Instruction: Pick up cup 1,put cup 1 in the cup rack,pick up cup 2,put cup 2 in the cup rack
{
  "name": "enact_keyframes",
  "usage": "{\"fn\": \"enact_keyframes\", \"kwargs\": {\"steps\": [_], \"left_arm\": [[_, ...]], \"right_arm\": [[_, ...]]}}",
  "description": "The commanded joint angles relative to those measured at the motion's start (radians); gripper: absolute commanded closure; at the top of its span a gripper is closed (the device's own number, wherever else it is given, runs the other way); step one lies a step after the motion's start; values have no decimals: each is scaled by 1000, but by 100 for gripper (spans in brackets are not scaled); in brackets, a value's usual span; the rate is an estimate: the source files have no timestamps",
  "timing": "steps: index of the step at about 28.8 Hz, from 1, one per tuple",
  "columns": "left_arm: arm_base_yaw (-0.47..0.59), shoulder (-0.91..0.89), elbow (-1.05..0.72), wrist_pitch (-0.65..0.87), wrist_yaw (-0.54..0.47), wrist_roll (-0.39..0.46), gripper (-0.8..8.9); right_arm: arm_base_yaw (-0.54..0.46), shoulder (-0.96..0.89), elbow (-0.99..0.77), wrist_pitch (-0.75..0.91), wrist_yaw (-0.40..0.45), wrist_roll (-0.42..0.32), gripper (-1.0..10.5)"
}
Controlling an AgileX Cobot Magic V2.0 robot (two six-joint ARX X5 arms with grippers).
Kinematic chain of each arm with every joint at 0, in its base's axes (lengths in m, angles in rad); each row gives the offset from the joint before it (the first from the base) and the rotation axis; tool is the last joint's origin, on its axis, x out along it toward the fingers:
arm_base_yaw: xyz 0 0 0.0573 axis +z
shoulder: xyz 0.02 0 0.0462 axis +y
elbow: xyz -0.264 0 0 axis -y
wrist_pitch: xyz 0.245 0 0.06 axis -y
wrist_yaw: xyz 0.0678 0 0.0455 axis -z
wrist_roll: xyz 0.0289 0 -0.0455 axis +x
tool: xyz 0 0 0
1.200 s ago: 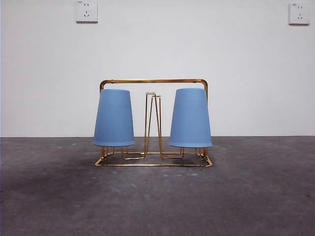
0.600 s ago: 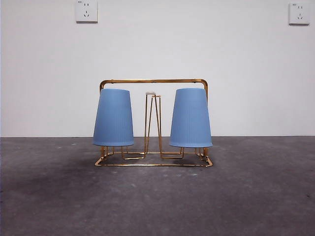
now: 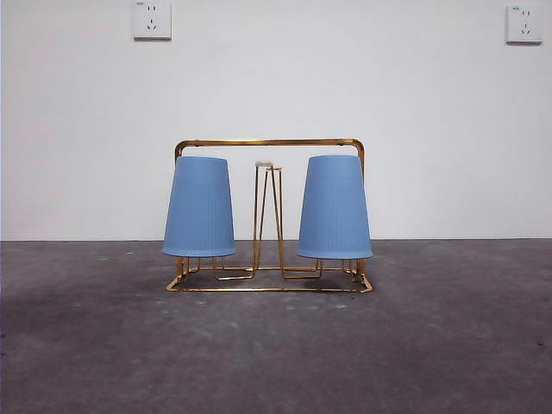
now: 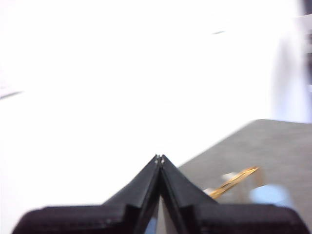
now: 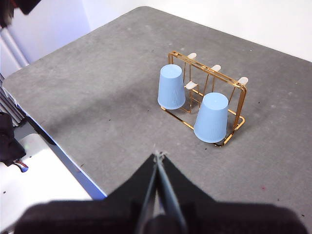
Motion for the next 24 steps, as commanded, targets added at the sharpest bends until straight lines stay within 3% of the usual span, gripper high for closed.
{"fn": "enact_keyframes", "kwargs": {"steps": [1, 11, 16, 24], "left_arm": [[71, -94, -175, 31, -34, 29, 817], [172, -381, -576, 33, -34, -26, 817], [174, -470, -684, 28, -39, -69, 817], [175, -561, -786, 16, -146, -121, 817]], "right_arm": [[0, -2, -8, -25, 4, 11, 945], [0, -2, -8, -25, 4, 11, 945], [0, -2, -8, -25, 4, 11, 944], [0, -1, -8, -25, 4, 11, 945]]}}
